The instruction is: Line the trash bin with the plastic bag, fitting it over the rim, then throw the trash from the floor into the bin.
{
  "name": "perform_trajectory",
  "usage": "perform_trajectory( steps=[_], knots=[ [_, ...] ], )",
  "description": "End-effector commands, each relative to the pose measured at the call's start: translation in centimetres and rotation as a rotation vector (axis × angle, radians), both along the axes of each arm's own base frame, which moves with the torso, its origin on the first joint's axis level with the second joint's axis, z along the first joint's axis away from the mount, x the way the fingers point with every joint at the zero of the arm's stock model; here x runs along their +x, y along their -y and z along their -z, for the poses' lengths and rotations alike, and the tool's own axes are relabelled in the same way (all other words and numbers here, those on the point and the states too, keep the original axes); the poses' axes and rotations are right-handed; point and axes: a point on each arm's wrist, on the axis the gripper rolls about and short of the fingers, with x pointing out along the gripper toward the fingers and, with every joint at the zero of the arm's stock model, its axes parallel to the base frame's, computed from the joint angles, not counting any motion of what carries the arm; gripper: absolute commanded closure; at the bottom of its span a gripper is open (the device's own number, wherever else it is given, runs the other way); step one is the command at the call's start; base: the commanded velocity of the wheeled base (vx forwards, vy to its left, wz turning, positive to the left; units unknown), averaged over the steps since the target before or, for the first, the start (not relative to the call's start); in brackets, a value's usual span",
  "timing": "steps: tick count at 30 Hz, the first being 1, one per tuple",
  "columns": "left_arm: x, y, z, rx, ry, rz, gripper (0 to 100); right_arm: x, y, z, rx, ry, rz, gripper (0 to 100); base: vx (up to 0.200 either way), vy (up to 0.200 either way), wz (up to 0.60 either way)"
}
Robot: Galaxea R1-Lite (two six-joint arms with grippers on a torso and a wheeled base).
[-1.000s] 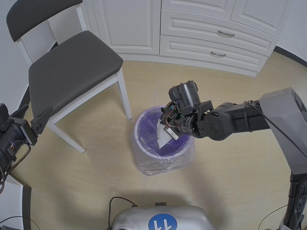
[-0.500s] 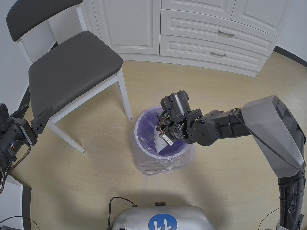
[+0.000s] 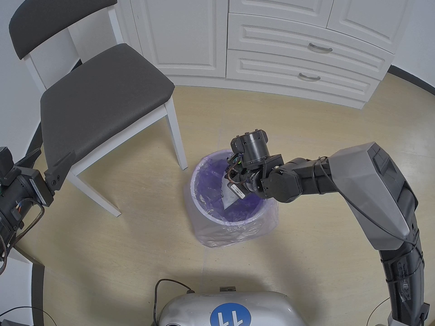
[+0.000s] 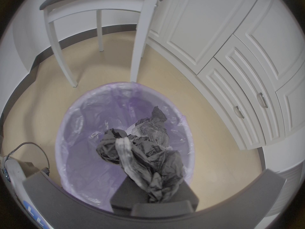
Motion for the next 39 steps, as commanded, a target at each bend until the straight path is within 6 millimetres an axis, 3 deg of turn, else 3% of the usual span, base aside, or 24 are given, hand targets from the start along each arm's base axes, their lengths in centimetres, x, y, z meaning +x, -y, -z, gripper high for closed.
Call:
perform_trajectory(
  steps=[1,6,15,21,33,39],
  knots=[
    [0.1,0.0,0.0,0.000,-0.001,-0.004,0,1.5,0.5,0.4,0.013,0.019,0.024,100,0.000,0.000,0.00],
    [0.1,0.0,0.0,0.000,-0.003,-0.004,0,1.6,0.3,0.0,0.025,0.030,0.025,100,0.000,0.000,0.00],
    [0.0,-0.1,0.0,0.000,0.000,-0.004,0,-2.2,-2.5,1.5,-0.033,-0.033,-0.055,100,0.000,0.000,0.00],
    [0.0,-0.1,0.0,-0.001,0.002,-0.007,0,-3.1,-3.0,2.7,-0.071,-0.069,-0.072,100,0.000,0.000,0.00],
    [0.1,-0.2,0.1,0.001,-0.004,-0.011,0,-0.4,-1.4,1.7,-0.099,-0.057,-0.015,100,0.000,0.000,0.00],
    [0.4,-0.1,0.4,0.003,-0.021,-0.011,0,-0.5,-1.2,-0.6,0.084,-0.116,0.099,100,0.000,0.000,0.00]
  ],
)
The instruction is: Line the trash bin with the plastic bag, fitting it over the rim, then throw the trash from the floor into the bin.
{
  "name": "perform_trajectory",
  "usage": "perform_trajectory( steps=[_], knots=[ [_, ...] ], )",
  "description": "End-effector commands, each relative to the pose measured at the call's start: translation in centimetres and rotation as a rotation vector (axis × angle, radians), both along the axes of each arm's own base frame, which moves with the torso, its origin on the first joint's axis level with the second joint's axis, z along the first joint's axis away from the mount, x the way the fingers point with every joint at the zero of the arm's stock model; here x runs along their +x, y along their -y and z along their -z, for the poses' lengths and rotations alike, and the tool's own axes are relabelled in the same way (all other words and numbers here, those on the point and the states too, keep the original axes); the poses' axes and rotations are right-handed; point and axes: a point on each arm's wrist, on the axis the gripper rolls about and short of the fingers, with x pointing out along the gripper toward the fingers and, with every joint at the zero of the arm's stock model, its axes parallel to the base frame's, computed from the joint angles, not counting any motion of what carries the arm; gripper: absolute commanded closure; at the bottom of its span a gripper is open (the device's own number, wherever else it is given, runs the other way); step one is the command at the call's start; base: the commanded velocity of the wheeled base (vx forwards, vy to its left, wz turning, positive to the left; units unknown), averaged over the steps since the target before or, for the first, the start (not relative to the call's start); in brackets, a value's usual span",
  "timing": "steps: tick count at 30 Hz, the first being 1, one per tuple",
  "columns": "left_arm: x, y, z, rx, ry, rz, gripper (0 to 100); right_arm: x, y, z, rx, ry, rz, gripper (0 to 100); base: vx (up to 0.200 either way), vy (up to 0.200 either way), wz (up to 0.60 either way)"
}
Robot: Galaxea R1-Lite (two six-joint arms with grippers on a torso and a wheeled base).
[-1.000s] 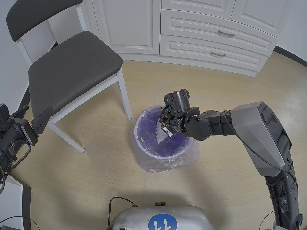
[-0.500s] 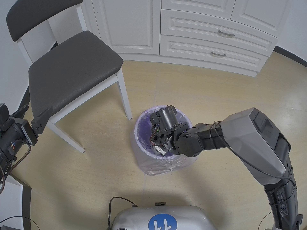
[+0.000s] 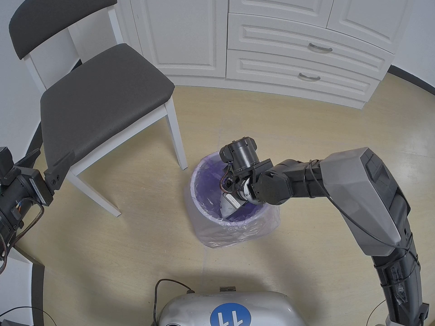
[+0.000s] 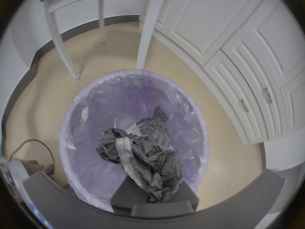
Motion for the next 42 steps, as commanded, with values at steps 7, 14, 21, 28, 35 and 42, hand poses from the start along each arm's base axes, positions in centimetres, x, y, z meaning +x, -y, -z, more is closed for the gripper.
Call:
perform_trajectory(
  steps=[7,14,21,28,35,42],
  knots=[
    [0.7,0.1,0.7,0.008,-0.042,-0.001,0,-1.0,1.0,-3.2,0.307,-0.187,0.143,100,0.000,0.000,0.00],
    [1.3,0.2,1.3,0.014,-0.075,-0.001,0,-0.4,1.7,-3.0,0.422,-0.201,0.240,100,0.000,0.000,0.00],
    [1.6,0.3,1.6,0.015,-0.092,-0.001,0,0.9,2.3,-1.6,0.462,-0.193,0.291,100,0.000,0.000,0.00],
    [1.9,0.3,1.9,0.018,-0.108,-0.001,0,1.9,1.9,-0.1,0.457,-0.151,0.258,100,0.000,0.000,0.00],
    [2.2,0.3,2.1,0.018,-0.107,-0.003,0,2.0,1.0,2.1,0.414,-0.157,0.227,100,0.000,0.000,0.00],
    [2.3,0.2,2.2,0.016,-0.090,-0.010,0,2.0,0.9,2.6,0.392,-0.158,0.216,100,0.000,0.000,0.00]
  ],
)
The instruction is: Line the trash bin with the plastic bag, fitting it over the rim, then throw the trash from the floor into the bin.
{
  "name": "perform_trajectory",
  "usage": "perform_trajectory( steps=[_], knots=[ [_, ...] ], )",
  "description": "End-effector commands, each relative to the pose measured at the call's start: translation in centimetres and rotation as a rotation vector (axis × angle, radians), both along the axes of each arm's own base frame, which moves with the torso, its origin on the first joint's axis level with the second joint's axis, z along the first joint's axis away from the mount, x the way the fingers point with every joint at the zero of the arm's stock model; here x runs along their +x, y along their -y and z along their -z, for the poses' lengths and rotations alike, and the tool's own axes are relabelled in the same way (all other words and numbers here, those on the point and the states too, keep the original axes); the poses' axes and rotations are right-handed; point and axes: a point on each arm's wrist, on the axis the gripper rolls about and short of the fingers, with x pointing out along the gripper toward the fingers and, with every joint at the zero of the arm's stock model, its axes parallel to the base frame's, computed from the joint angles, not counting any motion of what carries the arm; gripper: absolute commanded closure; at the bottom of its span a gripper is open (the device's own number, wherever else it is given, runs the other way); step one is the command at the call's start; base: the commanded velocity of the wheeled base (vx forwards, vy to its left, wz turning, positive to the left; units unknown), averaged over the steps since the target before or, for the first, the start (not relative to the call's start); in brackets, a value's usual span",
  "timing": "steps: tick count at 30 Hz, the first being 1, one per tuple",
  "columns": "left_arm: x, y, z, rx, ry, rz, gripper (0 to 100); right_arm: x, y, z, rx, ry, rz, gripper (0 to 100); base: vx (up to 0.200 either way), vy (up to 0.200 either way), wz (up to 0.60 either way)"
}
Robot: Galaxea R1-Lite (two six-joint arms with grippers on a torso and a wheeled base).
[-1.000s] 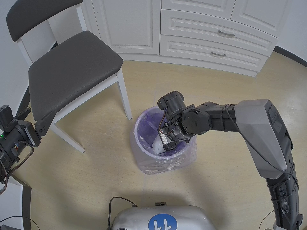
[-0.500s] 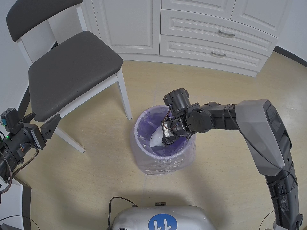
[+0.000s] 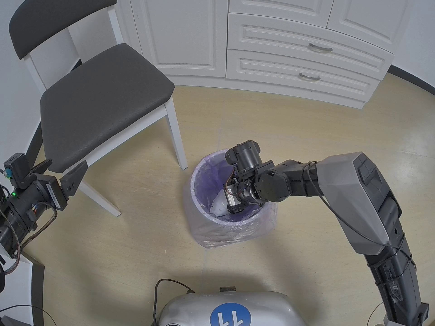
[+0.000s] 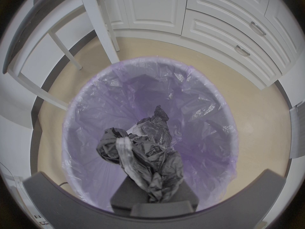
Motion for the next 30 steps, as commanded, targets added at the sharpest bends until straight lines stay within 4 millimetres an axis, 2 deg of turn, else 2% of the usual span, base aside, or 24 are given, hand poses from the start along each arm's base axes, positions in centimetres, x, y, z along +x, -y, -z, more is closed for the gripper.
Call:
perform_trajectory(
  steps=[1,7,8,10,14,18,23,30],
  knots=[
    [0.2,-0.1,0.3,0.001,-0.010,-0.006,0,0.1,-0.1,0.7,-0.018,-0.002,-0.011,100,0.000,0.000,0.00],
    [0.2,-0.1,0.1,0.000,-0.001,-0.006,0,0.4,0.0,0.6,-0.030,0.029,-0.016,100,0.000,0.000,0.00],
    [0.2,-0.2,0.1,0.000,-0.001,-0.013,0,0.2,-0.2,-1.2,-0.013,0.074,-0.016,100,0.000,0.000,0.00],
    [0.3,-0.2,0.1,0.001,-0.001,-0.016,0,-0.5,-0.6,-2.7,-0.001,0.098,-0.031,100,0.000,0.000,0.00],
    [0.2,-0.2,0.2,0.002,-0.004,-0.016,0,-1.1,-0.8,-4.4,-0.073,0.147,-0.054,100,0.000,0.000,0.00],
    [0.2,-0.2,0.1,0.003,-0.001,-0.017,0,-1.2,-1.1,-4.1,-0.151,0.171,-0.049,100,0.000,0.000,0.00],
    [0.2,-0.3,0.1,0.003,0.001,-0.017,0,-2.0,-2.4,-3.2,-0.220,0.175,-0.097,100,0.000,0.000,0.00],
    [0.2,-0.3,0.0,0.004,0.006,-0.019,0,-1.9,-3.1,-1.1,-0.293,0.173,-0.109,100,0.000,0.000,0.00]
  ],
)
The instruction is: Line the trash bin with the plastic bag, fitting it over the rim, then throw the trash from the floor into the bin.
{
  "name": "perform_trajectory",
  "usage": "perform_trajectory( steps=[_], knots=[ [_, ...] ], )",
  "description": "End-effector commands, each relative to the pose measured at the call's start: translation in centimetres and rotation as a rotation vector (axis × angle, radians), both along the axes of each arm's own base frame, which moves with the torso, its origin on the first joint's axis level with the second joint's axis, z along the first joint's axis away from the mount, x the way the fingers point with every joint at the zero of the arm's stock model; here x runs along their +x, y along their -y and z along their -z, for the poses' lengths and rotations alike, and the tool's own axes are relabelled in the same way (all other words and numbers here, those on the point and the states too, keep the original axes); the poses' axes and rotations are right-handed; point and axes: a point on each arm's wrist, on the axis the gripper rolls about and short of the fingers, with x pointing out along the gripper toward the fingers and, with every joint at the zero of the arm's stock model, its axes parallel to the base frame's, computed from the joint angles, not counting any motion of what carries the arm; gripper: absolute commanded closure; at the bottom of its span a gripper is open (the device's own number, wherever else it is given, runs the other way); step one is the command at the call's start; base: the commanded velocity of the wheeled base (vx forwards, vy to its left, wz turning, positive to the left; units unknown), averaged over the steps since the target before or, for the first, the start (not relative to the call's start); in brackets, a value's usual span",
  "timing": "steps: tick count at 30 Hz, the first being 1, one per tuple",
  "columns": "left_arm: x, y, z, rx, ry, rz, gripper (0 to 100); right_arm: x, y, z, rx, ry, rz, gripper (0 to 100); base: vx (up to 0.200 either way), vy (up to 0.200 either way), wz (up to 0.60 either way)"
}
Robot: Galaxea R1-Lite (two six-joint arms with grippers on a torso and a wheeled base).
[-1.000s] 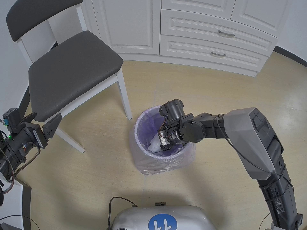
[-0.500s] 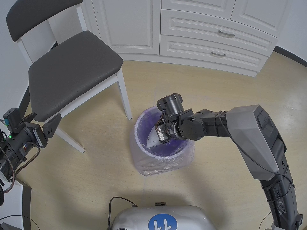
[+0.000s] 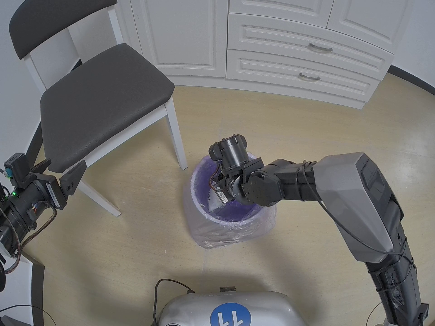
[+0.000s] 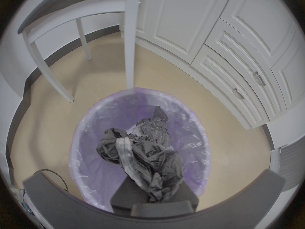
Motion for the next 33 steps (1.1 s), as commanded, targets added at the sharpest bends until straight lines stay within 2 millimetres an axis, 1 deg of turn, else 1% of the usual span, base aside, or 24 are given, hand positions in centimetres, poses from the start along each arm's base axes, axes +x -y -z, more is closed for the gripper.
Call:
perform_trajectory(
  steps=[1,4,7,10,17,22,23,31,32,33],
  knots=[
    [0.0,-0.1,-0.1,-0.002,0.008,-0.005,0,0.2,-0.2,1.9,-0.034,-0.025,0.001,100,0.000,0.000,0.00],
    [0.0,-0.2,-0.3,-0.004,0.023,-0.014,0,0.4,-0.2,2.5,-0.040,-0.032,0.006,100,0.000,0.000,0.00],
    [0.1,-0.4,-0.3,-0.005,0.036,-0.023,0,0.8,0.1,3.8,-0.058,-0.050,0.015,100,0.000,0.000,0.00],
    [0.1,-0.4,-0.3,-0.005,0.036,-0.023,0,0.9,0.2,4.3,-0.061,-0.058,0.018,100,0.000,0.000,0.00],
    [0.1,-0.4,-0.3,-0.005,0.036,-0.023,0,1.0,0.3,4.6,-0.063,-0.063,0.021,100,0.000,0.000,0.00],
    [0.1,-0.4,-0.3,-0.005,0.036,-0.023,0,0.9,0.0,4.2,-0.044,-0.054,0.014,100,0.000,0.000,0.00],
    [0.1,-0.4,-0.3,-0.005,0.036,-0.023,0,0.8,0.0,4.1,-0.041,-0.051,0.012,0,0.000,0.000,0.00],
    [0.0,-0.4,-0.4,-0.006,0.039,-0.023,0,0.6,-0.2,2.9,-0.029,-0.028,0.006,0,0.000,0.000,0.00],
    [0.0,-0.4,-0.4,-0.006,0.040,-0.023,0,0.5,-0.2,2.3,-0.025,-0.018,0.006,0,0.000,0.000,0.00],
    [0.0,-0.4,-0.4,-0.007,0.040,-0.023,0,0.5,-0.1,2.1,-0.022,-0.014,0.007,0,0.000,0.000,0.00]
  ],
)
